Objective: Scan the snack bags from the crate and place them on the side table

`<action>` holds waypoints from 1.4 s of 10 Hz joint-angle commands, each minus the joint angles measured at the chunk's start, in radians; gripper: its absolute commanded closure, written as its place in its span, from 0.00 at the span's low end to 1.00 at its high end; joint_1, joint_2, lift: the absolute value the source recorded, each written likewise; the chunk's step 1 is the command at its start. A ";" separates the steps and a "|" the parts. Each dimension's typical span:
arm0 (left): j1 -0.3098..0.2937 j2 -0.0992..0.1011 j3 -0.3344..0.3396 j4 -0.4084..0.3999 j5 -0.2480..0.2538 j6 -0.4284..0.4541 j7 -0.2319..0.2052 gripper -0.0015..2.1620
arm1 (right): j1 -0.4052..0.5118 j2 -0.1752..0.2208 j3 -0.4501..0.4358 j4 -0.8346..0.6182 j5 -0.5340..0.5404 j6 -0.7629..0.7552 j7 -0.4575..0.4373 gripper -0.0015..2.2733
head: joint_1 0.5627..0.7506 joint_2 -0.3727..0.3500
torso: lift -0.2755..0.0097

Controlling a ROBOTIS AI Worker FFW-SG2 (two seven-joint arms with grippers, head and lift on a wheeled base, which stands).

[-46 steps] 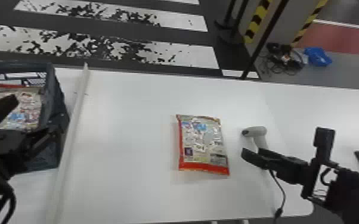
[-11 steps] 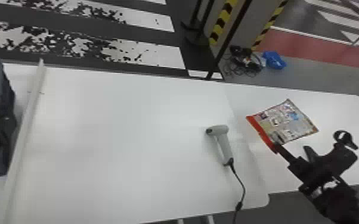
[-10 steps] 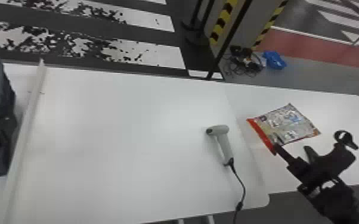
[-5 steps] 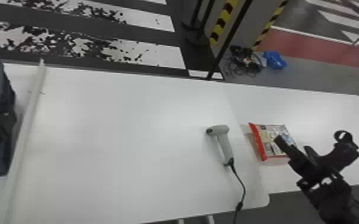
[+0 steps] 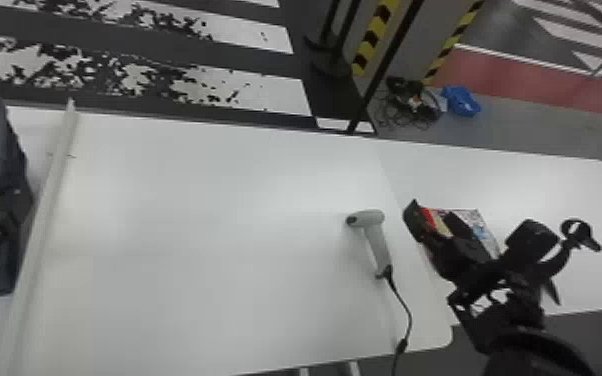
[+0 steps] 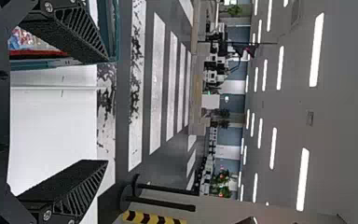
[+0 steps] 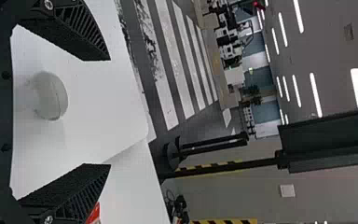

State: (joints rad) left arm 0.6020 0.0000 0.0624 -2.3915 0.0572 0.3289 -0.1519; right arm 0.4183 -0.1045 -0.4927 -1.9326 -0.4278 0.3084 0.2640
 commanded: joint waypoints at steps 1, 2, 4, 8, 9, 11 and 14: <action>-0.001 -0.003 -0.010 0.025 -0.002 -0.035 0.000 0.05 | 0.053 0.046 0.137 -0.077 0.093 -0.094 -0.025 0.03 | 0.70 0.08 | 0.64; -0.007 -0.003 -0.018 0.046 -0.002 -0.057 0.002 0.05 | 0.074 0.069 0.212 -0.097 0.179 -0.153 -0.055 0.03 | 0.70 0.16 | 0.64; -0.005 -0.003 -0.035 0.080 -0.011 -0.093 0.003 0.05 | 0.123 0.094 0.327 -0.108 0.281 -0.318 -0.100 0.03 | 0.70 0.30 | 0.64; 0.061 0.005 -0.072 0.112 -0.031 -0.250 0.011 0.05 | 0.221 0.105 0.465 -0.108 0.359 -0.573 -0.131 0.03 | 0.70 0.43 | 0.64; 0.070 0.009 -0.078 0.115 -0.031 -0.259 0.012 0.05 | 0.234 0.105 0.473 -0.111 0.362 -0.576 -0.131 0.03 | 0.70 0.44 | 0.64; 0.084 0.026 -0.073 0.094 -0.026 -0.262 0.012 0.06 | 0.254 0.105 0.474 -0.117 0.366 -0.576 -0.140 0.03 | 0.70 0.46 | 0.64; 0.081 0.063 0.096 -0.012 0.092 -0.069 -0.081 0.06 | 0.272 0.105 0.496 -0.135 0.385 -0.567 -0.140 0.03 | 0.70 0.50 | 0.64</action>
State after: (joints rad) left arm 0.6869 0.0529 0.1107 -2.3850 0.1179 0.2102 -0.2311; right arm 0.6875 0.0000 -0.0020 -2.0636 -0.0493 -0.2607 0.1242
